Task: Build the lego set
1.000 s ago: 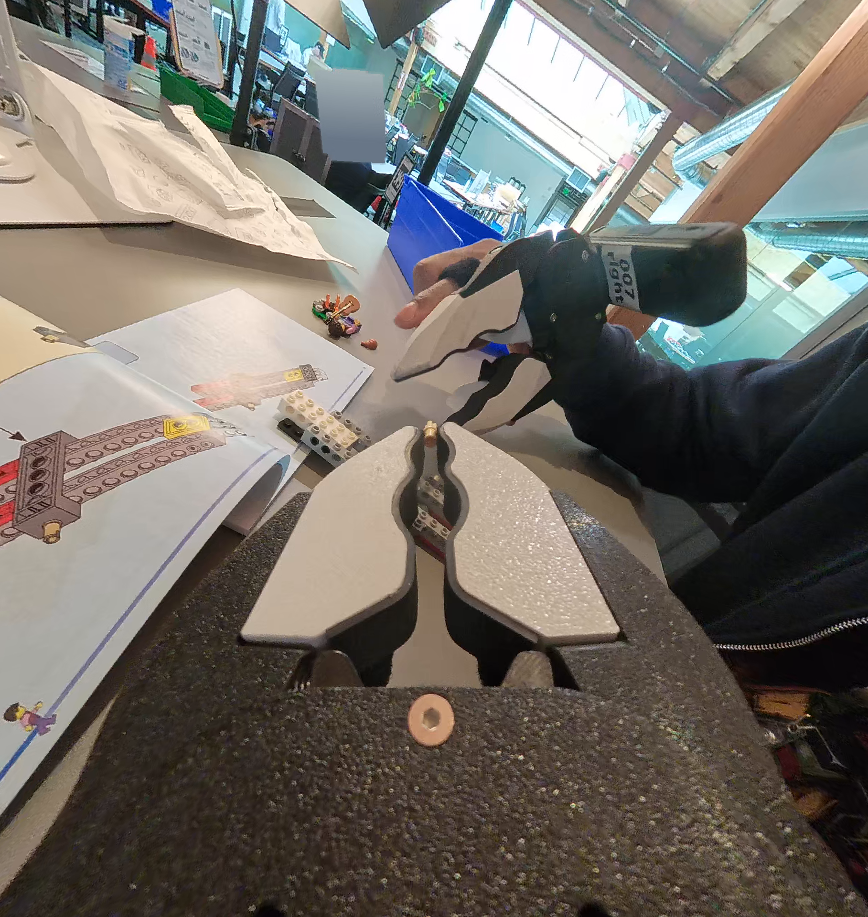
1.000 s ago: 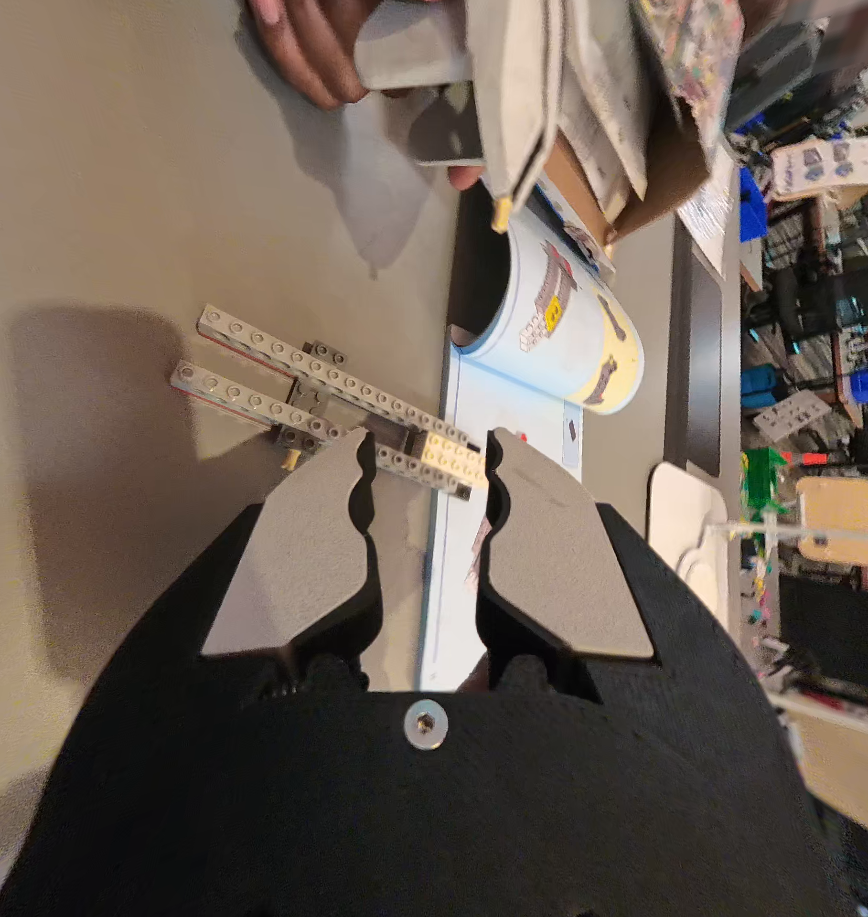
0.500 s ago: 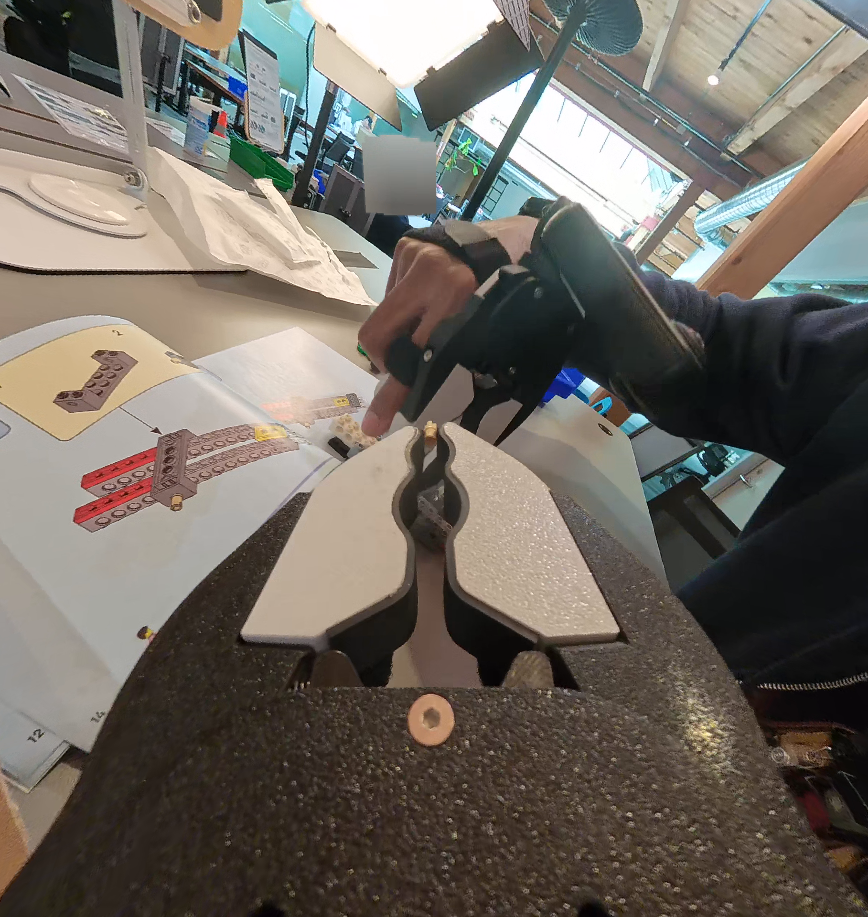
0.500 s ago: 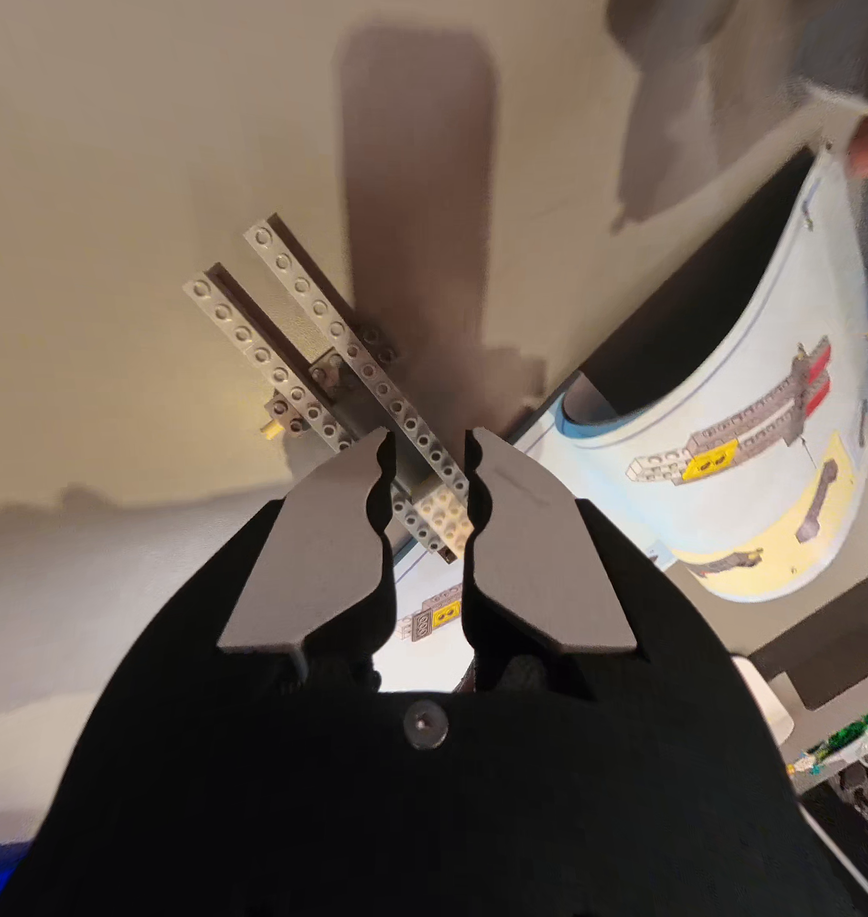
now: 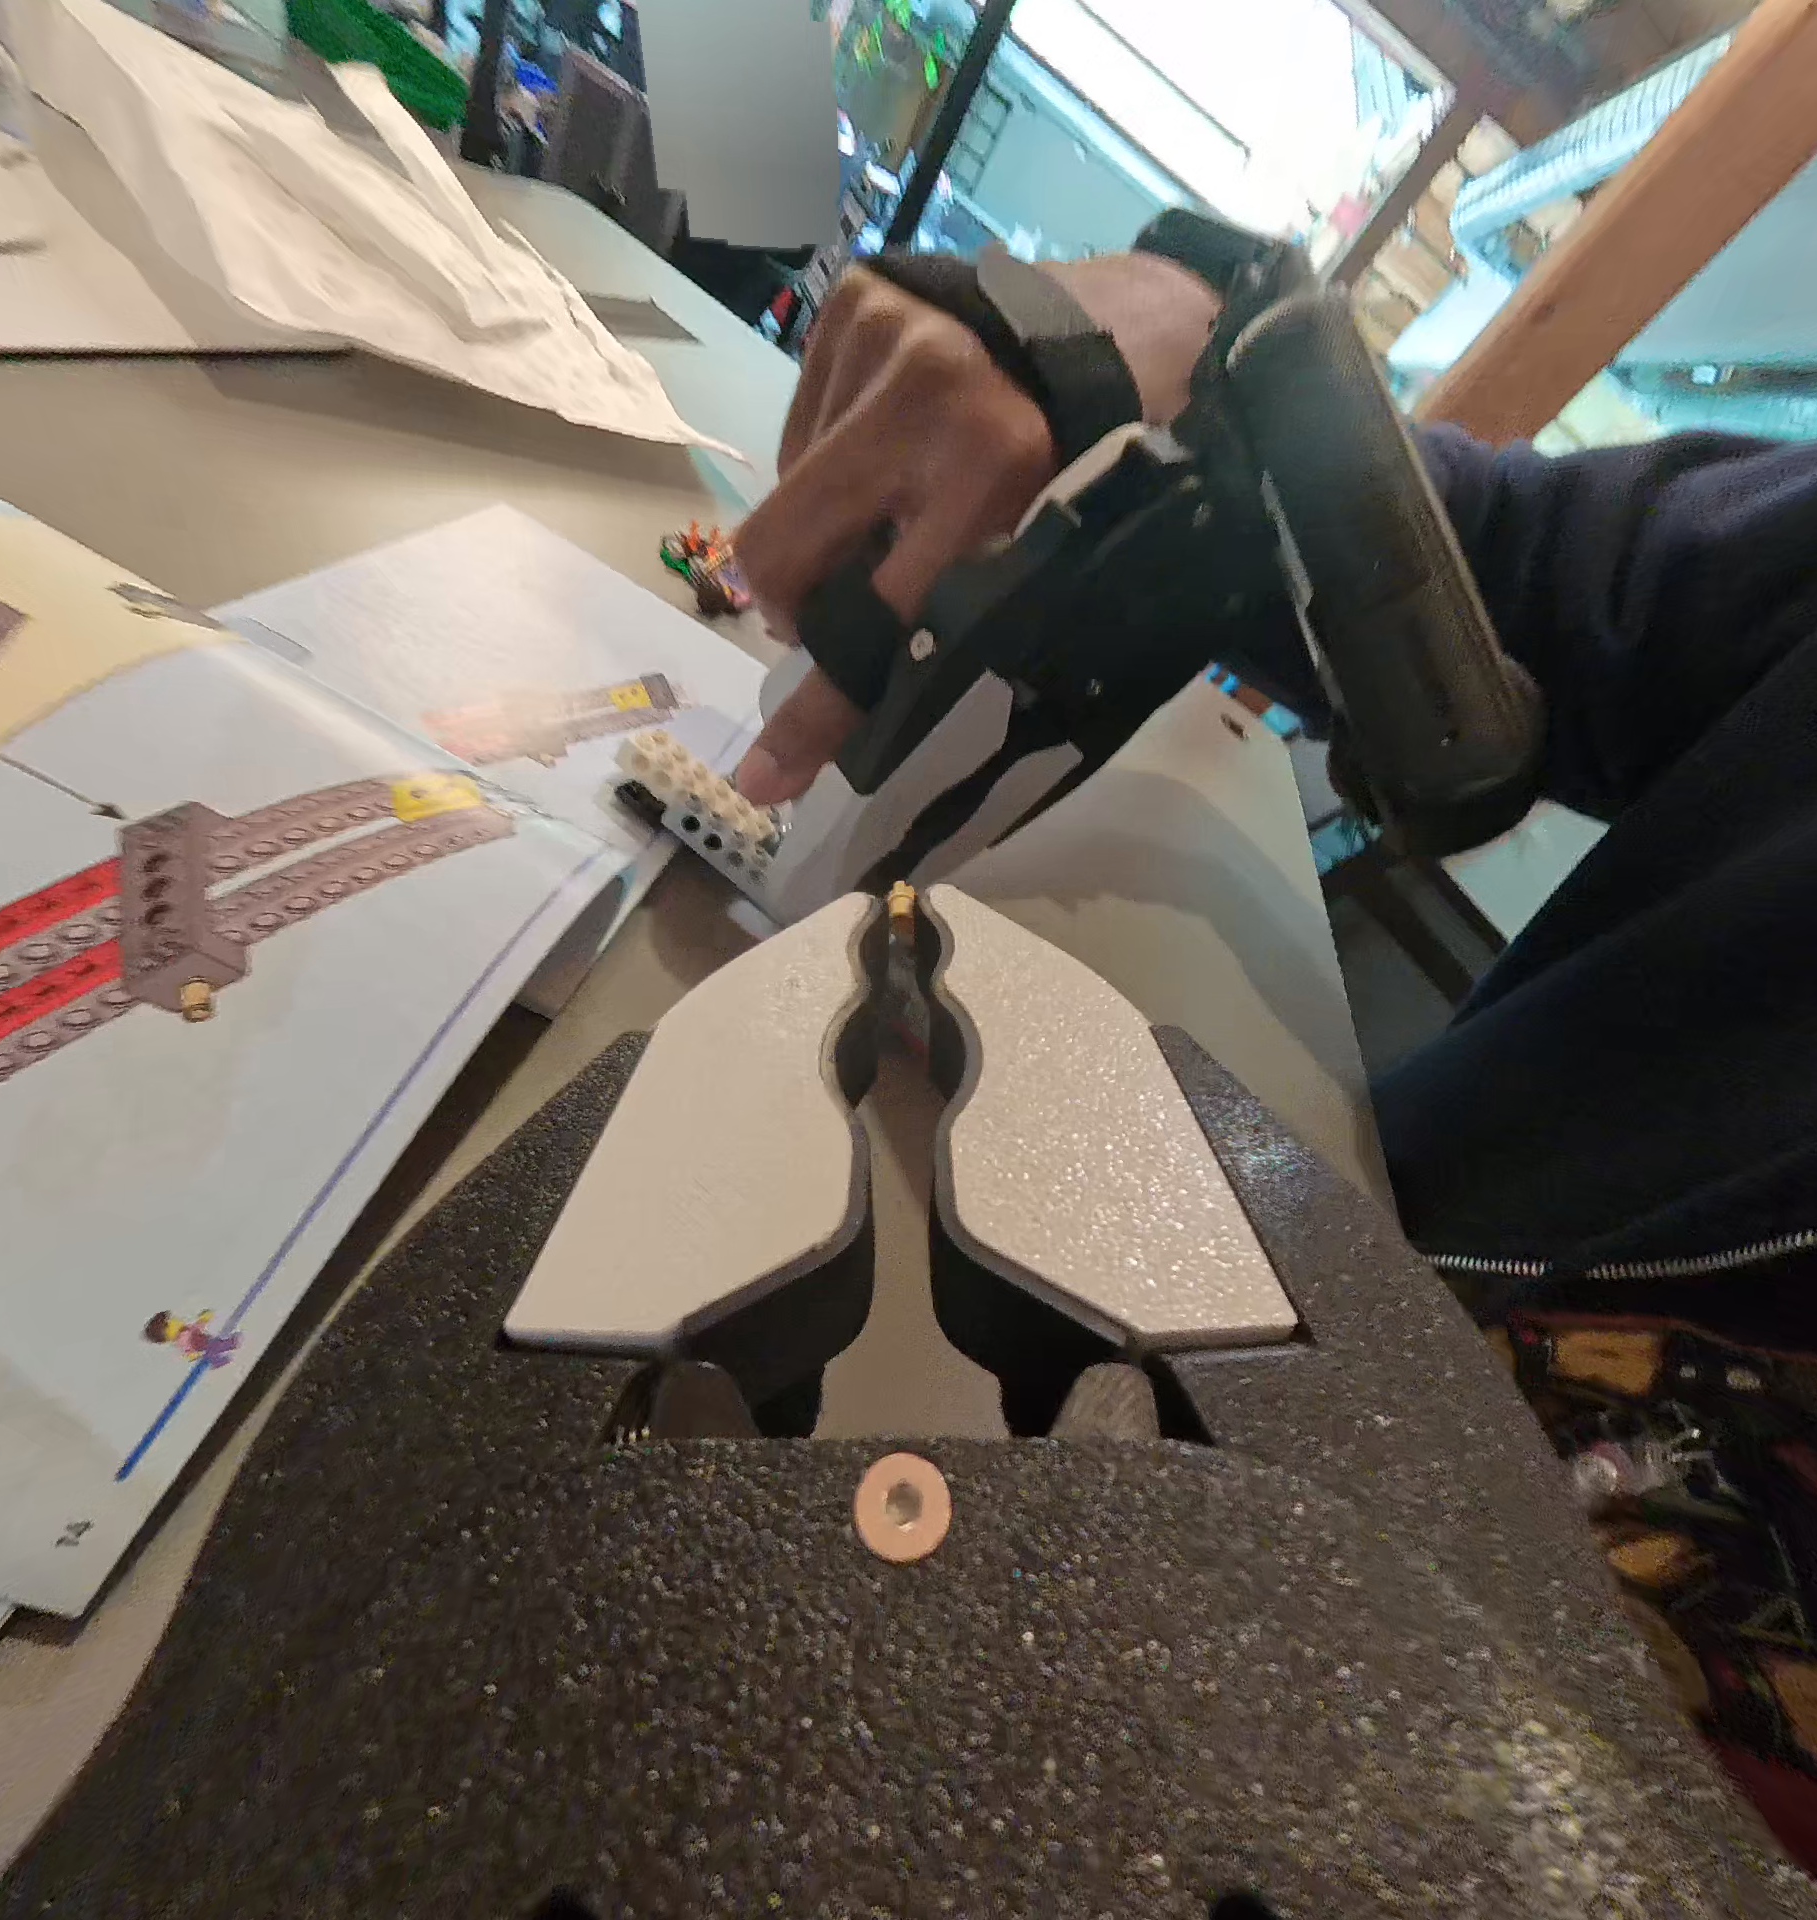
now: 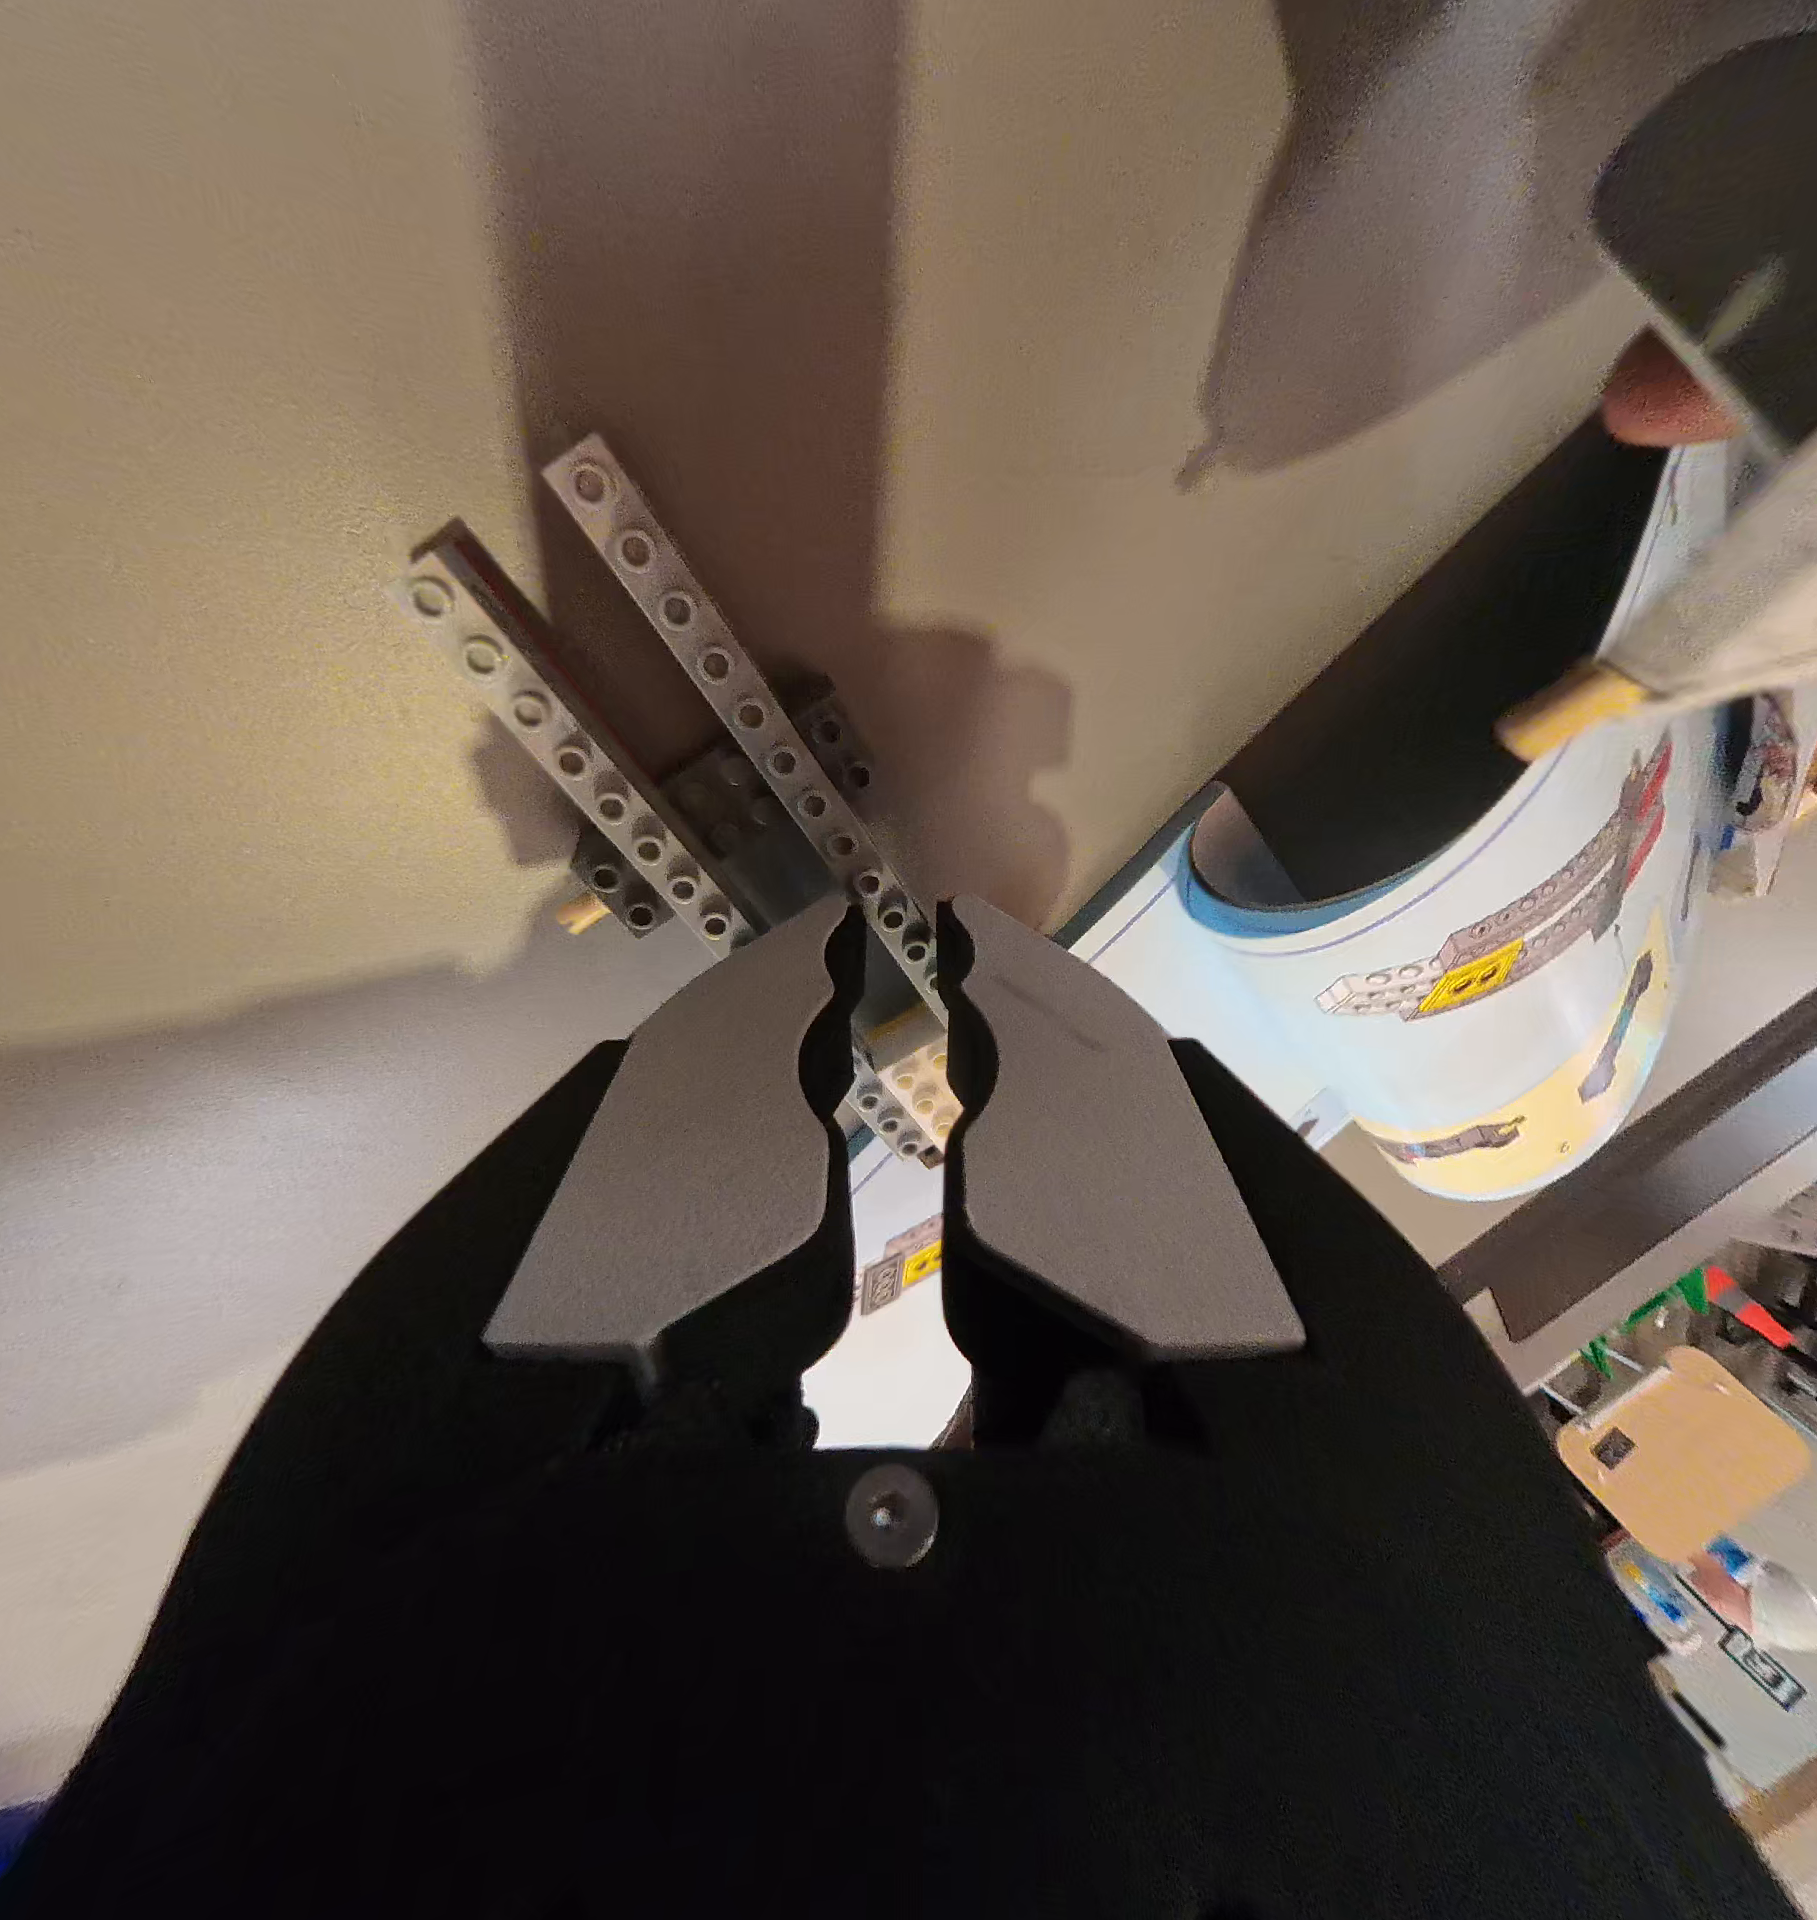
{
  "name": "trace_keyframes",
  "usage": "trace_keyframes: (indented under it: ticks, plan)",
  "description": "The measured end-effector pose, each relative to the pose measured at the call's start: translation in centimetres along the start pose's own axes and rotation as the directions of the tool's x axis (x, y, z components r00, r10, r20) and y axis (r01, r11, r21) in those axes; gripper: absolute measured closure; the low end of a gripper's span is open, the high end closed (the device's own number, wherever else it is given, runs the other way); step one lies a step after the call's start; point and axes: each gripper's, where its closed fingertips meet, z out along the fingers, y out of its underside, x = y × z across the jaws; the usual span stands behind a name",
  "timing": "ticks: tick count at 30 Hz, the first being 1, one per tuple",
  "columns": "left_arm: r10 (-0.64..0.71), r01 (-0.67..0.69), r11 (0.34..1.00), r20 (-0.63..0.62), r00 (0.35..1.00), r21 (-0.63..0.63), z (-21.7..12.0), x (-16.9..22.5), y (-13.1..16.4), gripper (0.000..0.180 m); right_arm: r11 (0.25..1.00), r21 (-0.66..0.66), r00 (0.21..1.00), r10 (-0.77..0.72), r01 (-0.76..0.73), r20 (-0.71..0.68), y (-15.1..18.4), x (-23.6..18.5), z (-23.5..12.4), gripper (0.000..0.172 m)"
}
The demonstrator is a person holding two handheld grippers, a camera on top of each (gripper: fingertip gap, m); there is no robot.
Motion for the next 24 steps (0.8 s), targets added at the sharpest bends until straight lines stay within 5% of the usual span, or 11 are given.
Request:
trace_keyframes:
  ticks: [6,18,21,24]
  plan:
    - [0.076,-0.074,0.985,0.005,0.997,-0.158,1.7,0.3,2.4,0.176,0.998,-0.051,0.996,-0.040,0.044,0.074,0.6,-1.0,-0.2,0.157]
    - [0.069,-0.070,0.990,-0.014,0.998,-0.122,1.3,0.6,2.1,0.176,0.989,-0.123,0.978,-0.052,0.078,0.203,0.5,-1.3,0.3,0.158]
    - [0.073,-0.073,0.991,-0.003,0.997,-0.115,1.1,0.4,1.9,0.176,0.993,-0.113,0.997,-0.027,0.035,0.071,0.6,-0.2,0.3,0.162]
    - [0.079,-0.077,0.992,0.014,0.997,-0.103,0.8,0.2,1.7,0.176,0.998,-0.023,0.970,0.045,-0.051,-0.237,0.3,2.2,-0.7,0.164]
